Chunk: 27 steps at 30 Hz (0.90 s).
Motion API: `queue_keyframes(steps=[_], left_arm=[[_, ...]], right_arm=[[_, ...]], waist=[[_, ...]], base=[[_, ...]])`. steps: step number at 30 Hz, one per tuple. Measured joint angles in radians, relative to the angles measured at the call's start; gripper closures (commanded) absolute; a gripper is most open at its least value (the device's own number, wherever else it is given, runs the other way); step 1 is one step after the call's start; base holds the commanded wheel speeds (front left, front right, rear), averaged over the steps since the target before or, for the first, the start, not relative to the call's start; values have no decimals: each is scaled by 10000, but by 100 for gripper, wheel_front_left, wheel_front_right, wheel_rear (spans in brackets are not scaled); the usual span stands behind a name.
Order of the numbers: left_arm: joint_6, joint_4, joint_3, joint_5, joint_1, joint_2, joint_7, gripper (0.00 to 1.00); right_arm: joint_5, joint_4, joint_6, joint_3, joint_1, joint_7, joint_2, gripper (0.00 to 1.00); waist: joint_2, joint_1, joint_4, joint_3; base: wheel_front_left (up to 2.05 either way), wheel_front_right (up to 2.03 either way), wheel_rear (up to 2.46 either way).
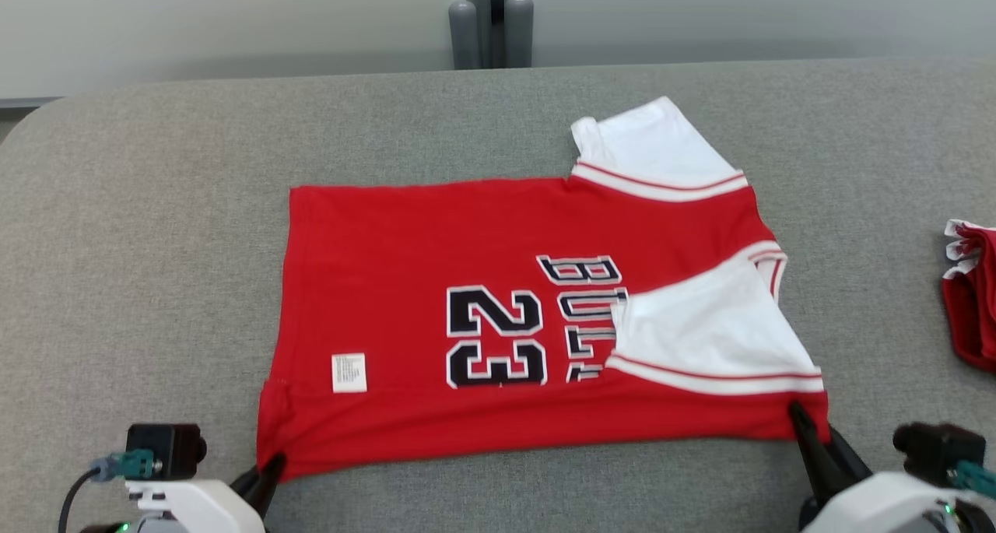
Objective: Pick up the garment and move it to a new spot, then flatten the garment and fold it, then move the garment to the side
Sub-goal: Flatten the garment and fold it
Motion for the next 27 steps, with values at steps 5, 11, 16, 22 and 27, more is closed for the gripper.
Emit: queue_keyframes(steps=[5, 11, 16, 22, 27], left_arm=[[249, -416, -17, -153, 555, 153, 144, 100], [493, -725, -82, -403, 1150, 153, 332, 100], [625, -698, -36, -483, 1273, 107, 263, 54], [894, -523, -130, -336, 1280, 209, 447, 0], [1294, -541, 284, -128, 1272, 58, -276, 0]], right_arm=[[-23, -945, 2, -366, 1121, 522, 215, 100], [-10, -1450, 2, -779, 2025, 986, 293, 100], [320, -1404, 2, -706, 2116, 1237, 297, 47], [161, -1570, -2, -840, 2031, 1281, 293, 0], [-163, -1879, -2, -1465, 1516, 947, 290, 0]], waist=[[0, 0, -52, -89], [0, 1, -122, -83], [0, 0, -132, -56], [0, 0, -110, -162], [0, 0, -175, -306]], base=[[0, 0, 0], [0, 0, 0], [0, 0, 0], [0, 0, 0], [0, 0, 0]])
